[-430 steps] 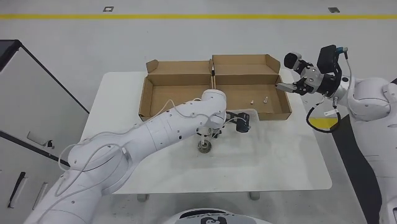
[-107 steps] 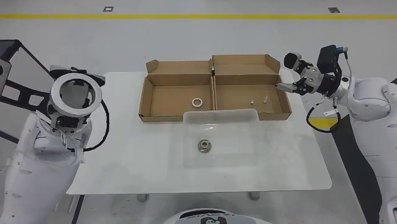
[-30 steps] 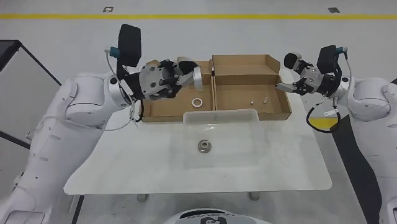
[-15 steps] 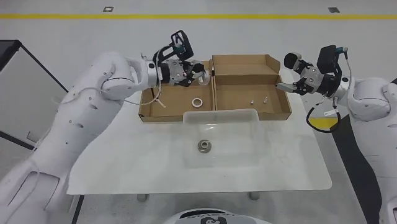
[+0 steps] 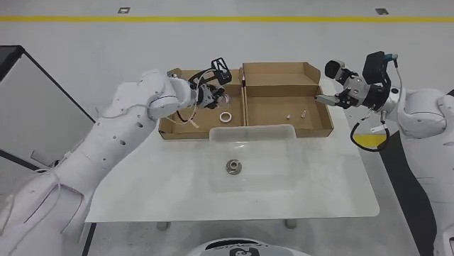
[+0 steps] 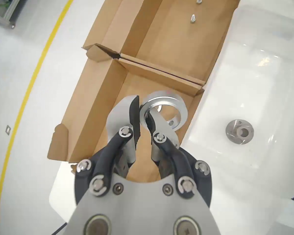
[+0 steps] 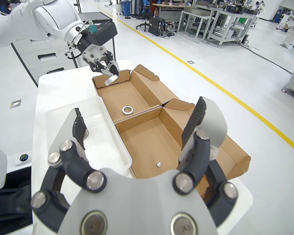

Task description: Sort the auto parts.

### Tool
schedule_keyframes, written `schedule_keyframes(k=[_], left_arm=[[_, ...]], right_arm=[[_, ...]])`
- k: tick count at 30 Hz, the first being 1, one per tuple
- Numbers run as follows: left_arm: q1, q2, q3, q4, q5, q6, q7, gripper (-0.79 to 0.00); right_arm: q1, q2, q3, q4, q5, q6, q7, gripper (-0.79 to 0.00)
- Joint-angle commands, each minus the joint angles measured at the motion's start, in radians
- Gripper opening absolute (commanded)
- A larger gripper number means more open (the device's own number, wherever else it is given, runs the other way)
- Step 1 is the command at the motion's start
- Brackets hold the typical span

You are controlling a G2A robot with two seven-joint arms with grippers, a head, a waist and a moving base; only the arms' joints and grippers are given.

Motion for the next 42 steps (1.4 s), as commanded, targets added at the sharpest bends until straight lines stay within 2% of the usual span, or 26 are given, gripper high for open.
schedule_keyframes(k=[1, 7, 12, 28, 42], left_arm=[[-0.011, -0.012, 0.023, 0.015, 0.035, 0.037, -0.023, -0.785], [-0.047, -0.052, 0.101, 0.071, 0.169, 0.143, -0.116, -0.785], [-0.071, -0.091, 0.153, 0.119, 0.215, 0.177, -0.146, -0.785], [-0.101, -0.197, 0.244, 0.341, 0.254, 0.148, -0.134, -0.785], [-0.093, -0.258, 0.264, 0.485, 0.283, 0.132, -0.106, -0.785]], right_arm=[[0.0, 0.0, 0.0, 0.0, 0.0, 0.0, 0.0, 0.0], [0.0, 0.0, 0.0, 0.0, 0.0, 0.0, 0.0, 0.0], [0.0, 0.0, 0.0, 0.0, 0.0, 0.0, 0.0, 0.0], [0.0, 0.0, 0.0, 0.0, 0.0, 0.0, 0.0, 0.0], [0.0, 0.0, 0.0, 0.0, 0.0, 0.0, 0.0, 0.0]])
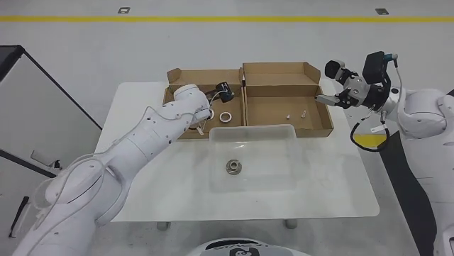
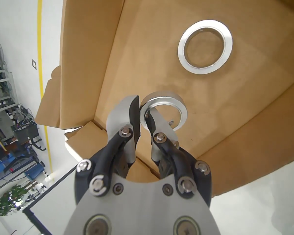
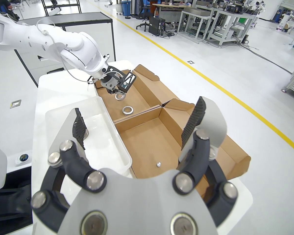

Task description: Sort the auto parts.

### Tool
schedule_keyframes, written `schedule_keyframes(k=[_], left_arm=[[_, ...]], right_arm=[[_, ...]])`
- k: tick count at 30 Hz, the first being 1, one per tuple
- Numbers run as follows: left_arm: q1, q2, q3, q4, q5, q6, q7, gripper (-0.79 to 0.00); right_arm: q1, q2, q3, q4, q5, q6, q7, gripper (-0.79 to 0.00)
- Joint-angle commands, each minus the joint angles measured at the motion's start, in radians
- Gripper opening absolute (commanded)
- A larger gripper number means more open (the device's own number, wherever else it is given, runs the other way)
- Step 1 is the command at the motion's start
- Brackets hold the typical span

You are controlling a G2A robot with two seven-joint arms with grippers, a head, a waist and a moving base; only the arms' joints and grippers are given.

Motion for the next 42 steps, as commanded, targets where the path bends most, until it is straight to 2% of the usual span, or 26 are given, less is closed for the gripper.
schedule_keyframes(k=[1, 9, 13, 19, 21, 25, 27, 29, 30, 36, 42], left_arm=[[-0.001, -0.008, -0.001, 0.02, 0.002, -0.005, 0.002, -0.785], [0.001, -0.035, -0.005, 0.078, 0.007, -0.014, 0.013, -0.785], [-0.002, -0.047, -0.009, 0.103, 0.011, -0.02, 0.018, -0.665], [-0.005, -0.065, -0.014, 0.134, 0.018, -0.025, 0.03, -0.6], [-0.006, -0.07, -0.016, 0.143, 0.022, -0.027, 0.033, -0.493], [-0.01, -0.08, -0.02, 0.156, 0.036, -0.022, 0.041, -0.422], [-0.016, -0.083, -0.025, 0.161, 0.043, -0.019, 0.045, -0.292], [-0.023, -0.084, -0.034, 0.162, 0.05, -0.019, 0.059, -0.037], [-0.028, -0.084, -0.04, 0.16, 0.052, -0.018, 0.062, 0.0], [-0.048, -0.066, -0.058, 0.112, 0.112, -0.126, 0.084, 0.0], [-0.053, -0.025, -0.121, 0.029, 0.121, -0.254, 0.082, 0.0]], right_arm=[[0.0, 0.0, 0.0, 0.0, 0.0, 0.0, 0.0, 0.0], [0.0, 0.0, 0.0, 0.0, 0.0, 0.0, 0.0, 0.0], [0.0, 0.0, 0.0, 0.0, 0.0, 0.0, 0.0, 0.0], [0.0, 0.0, 0.0, 0.0, 0.0, 0.0, 0.0, 0.0], [0.0, 0.0, 0.0, 0.0, 0.0, 0.0, 0.0, 0.0], [0.0, 0.0, 0.0, 0.0, 0.0, 0.0, 0.0, 0.0], [0.0, 0.0, 0.0, 0.0, 0.0, 0.0, 0.0, 0.0], [0.0, 0.0, 0.0, 0.0, 0.0, 0.0, 0.0, 0.0], [0.0, 0.0, 0.0, 0.0, 0.0, 0.0, 0.0, 0.0], [0.0, 0.0, 0.0, 0.0, 0.0, 0.0, 0.0, 0.0], [0.0, 0.0, 0.0, 0.0, 0.0, 0.0, 0.0, 0.0]])
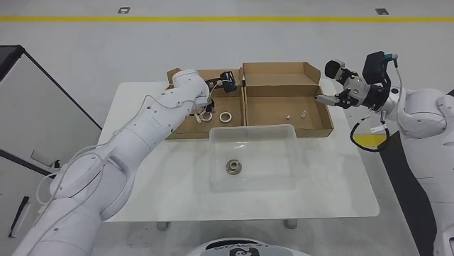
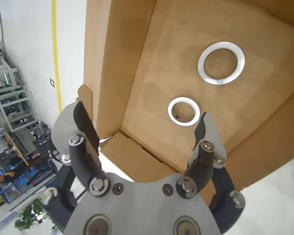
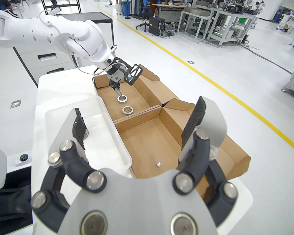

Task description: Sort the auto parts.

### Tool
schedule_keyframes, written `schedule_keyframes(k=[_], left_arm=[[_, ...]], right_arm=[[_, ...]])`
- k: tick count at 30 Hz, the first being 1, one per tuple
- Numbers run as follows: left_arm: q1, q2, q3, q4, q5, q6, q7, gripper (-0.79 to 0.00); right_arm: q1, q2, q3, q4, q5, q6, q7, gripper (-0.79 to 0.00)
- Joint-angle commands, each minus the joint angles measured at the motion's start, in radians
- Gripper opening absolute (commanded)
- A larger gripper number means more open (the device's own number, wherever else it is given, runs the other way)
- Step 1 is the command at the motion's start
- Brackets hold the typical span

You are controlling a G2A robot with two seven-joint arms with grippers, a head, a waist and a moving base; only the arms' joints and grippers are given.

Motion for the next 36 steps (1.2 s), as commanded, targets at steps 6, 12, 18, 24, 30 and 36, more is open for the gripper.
schedule_keyframes(k=[6, 12, 18, 24, 30, 36], left_arm=[[0.034, 0.062, -0.122, -0.166, -0.08, -0.104, -0.128, 0.0], [0.092, 0.098, -0.205, -0.367, -0.253, -0.074, -0.368, 0.0], [0.101, 0.137, -0.159, -0.539, -0.402, 0.02, -0.462, 0.0], [0.061, 0.18, -0.096, -0.655, -0.543, 0.073, -0.515, 0.0], [0.028, 0.225, -0.031, -0.771, -0.662, 0.065, -0.507, 0.0], [0.014, 0.282, -0.001, -0.838, -0.794, 0.002, -0.444, 0.0]], right_arm=[[0.0, 0.0, 0.0, 0.0, 0.0, 0.0, 0.0, 0.0], [0.0, 0.0, 0.0, 0.0, 0.0, 0.0, 0.0, 0.0], [0.0, 0.0, 0.0, 0.0, 0.0, 0.0, 0.0, 0.0], [0.0, 0.0, 0.0, 0.0, 0.0, 0.0, 0.0, 0.0], [0.0, 0.0, 0.0, 0.0, 0.0, 0.0, 0.0, 0.0], [0.0, 0.0, 0.0, 0.0, 0.0, 0.0, 0.0, 0.0]])
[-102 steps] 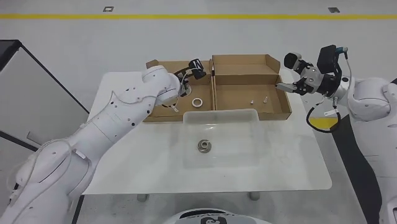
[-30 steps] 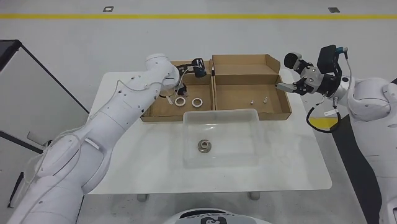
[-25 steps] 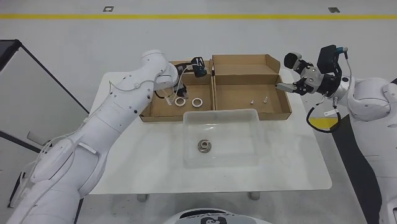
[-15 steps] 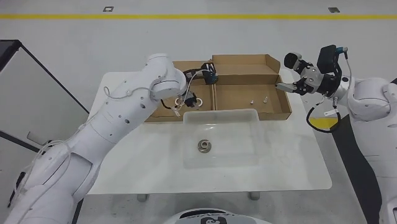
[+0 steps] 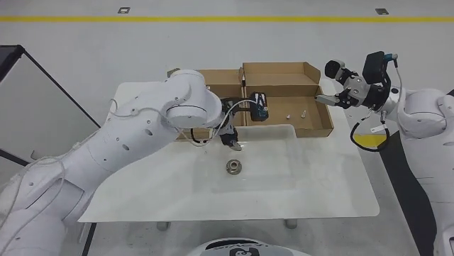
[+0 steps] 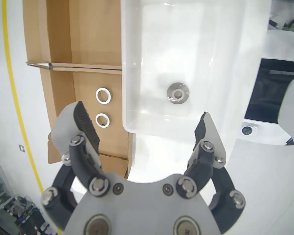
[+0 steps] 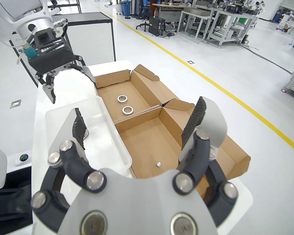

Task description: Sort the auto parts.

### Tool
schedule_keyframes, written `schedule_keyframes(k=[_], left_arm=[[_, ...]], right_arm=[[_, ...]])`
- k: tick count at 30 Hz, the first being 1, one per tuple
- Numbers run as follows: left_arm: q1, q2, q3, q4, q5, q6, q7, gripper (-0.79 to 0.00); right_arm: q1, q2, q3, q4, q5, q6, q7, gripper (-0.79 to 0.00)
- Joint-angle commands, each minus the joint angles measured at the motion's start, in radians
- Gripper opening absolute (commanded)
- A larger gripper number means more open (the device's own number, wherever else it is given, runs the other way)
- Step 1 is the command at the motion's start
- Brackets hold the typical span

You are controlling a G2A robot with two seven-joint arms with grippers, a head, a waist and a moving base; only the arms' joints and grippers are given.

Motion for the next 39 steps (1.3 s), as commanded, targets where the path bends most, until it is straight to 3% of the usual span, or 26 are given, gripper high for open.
schedule_keyframes(k=[1, 8, 17, 22, 27, 39], left_arm=[[0.003, 0.019, -0.005, -0.014, -0.055, -0.042, 0.042, 0.0], [0.026, 0.078, -0.018, -0.061, -0.028, -0.163, 0.164, 0.0], [0.065, 0.12, 0.018, -0.093, -0.009, -0.168, 0.169, 0.0], [0.087, 0.121, 0.041, -0.092, 0.026, -0.163, 0.166, 0.0], [0.091, 0.101, 0.069, -0.087, 0.008, -0.104, 0.171, 0.0], [0.091, 0.101, 0.069, -0.087, 0.008, -0.104, 0.171, 0.0]], right_arm=[[0.0, 0.0, 0.0, 0.0, 0.0, 0.0, 0.0, 0.0], [0.0, 0.0, 0.0, 0.0, 0.0, 0.0, 0.0, 0.0], [0.0, 0.0, 0.0, 0.0, 0.0, 0.0, 0.0, 0.0], [0.0, 0.0, 0.0, 0.0, 0.0, 0.0, 0.0, 0.0], [0.0, 0.0, 0.0, 0.0, 0.0, 0.0, 0.0, 0.0], [0.0, 0.0, 0.0, 0.0, 0.0, 0.0, 0.0, 0.0]])
